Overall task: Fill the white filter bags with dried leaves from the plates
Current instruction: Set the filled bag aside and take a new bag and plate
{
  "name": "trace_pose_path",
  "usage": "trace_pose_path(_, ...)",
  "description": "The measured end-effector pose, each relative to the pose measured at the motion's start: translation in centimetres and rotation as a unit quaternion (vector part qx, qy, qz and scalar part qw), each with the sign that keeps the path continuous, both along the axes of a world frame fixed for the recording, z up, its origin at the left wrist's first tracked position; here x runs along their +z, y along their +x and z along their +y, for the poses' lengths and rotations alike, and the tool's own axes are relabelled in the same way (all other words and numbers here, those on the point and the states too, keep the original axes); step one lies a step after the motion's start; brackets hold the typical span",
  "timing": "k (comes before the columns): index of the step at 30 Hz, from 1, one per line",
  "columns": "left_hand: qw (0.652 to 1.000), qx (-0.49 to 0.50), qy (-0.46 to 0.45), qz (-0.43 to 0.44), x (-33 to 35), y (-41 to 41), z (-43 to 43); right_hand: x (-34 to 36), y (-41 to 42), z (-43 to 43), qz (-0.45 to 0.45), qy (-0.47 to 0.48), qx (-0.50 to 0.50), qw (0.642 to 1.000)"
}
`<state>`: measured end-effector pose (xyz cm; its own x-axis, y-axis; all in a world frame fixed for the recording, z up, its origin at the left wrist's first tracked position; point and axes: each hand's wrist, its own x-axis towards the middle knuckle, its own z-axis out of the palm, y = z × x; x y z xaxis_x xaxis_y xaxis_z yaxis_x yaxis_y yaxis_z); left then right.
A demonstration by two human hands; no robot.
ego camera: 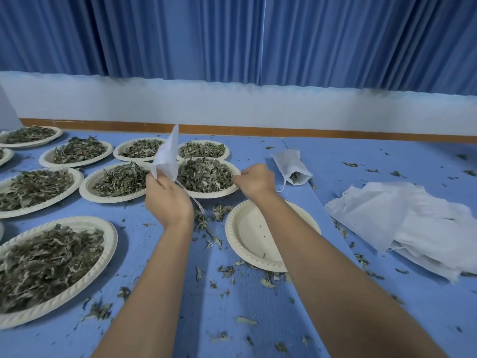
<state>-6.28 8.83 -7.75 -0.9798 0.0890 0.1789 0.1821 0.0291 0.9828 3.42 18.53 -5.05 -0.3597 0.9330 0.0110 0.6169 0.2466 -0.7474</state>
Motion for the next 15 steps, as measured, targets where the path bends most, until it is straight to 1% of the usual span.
trace_pose_path(2, 0.999, 0.002, 0.022, -0.026, 0.4, 0.4, -0.2, 0.8, 1.1, 0.1, 0.016, -0.011, -0.017, 1.0)
trace_pose_path(5, 0.995, -0.029, 0.075, -0.061, 0.8, 1.5, -0.6, 1.4, 3.8, 0.5, 0.06, -0.016, -0.048, 0.997)
trace_pose_path(9, 0.989, -0.066, 0.096, -0.087, 0.6, 3.5, -1.4, 1.2, 8.0, 0.1, 0.113, -0.039, -0.089, 0.989)
trace_pose_path(12, 0.987, -0.096, 0.077, -0.103, 0.1, 4.7, -1.7, 0.6, 10.4, -0.4, 0.163, -0.06, -0.108, 0.979)
trace_pose_path(15, 0.991, -0.103, 0.021, -0.081, -0.7, 5.3, -1.7, -0.2, 12.3, -0.8, 0.151, -0.08, -0.104, 0.98)
